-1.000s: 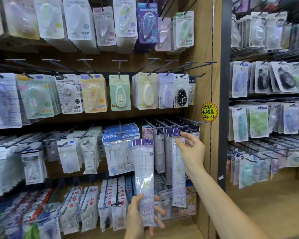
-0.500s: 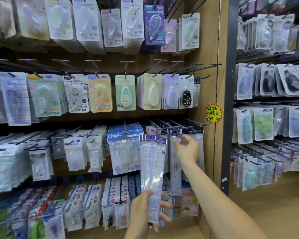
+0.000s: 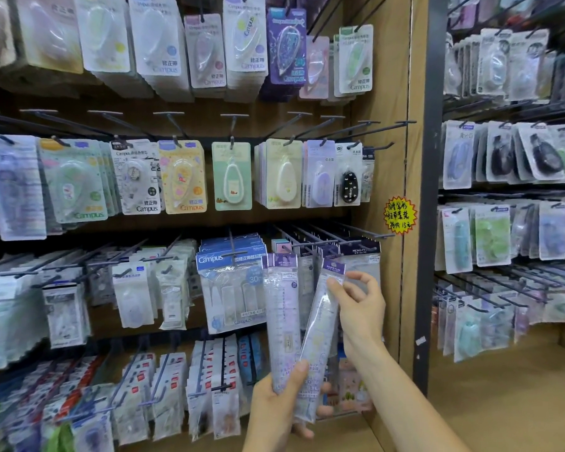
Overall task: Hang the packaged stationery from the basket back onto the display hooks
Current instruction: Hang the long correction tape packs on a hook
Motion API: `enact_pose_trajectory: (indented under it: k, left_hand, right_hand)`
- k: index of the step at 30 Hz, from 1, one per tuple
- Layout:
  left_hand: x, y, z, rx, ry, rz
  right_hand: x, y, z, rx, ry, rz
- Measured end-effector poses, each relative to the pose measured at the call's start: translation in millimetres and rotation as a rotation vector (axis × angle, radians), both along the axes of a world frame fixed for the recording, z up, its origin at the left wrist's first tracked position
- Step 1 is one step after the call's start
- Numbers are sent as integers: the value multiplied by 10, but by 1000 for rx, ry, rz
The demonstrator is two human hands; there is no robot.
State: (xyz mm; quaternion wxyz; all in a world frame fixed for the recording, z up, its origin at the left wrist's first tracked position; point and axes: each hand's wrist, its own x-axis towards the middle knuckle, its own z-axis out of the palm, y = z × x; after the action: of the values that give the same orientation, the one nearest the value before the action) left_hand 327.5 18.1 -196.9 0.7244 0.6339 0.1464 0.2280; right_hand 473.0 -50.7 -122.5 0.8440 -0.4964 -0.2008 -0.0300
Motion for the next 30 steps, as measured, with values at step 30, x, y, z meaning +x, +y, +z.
enact_pose_trajectory:
  k: [30]
  left_hand:
    - [-76,253,-33,21,-80,-24]
  right_hand:
    - [471,311,254,-388,-85,-304]
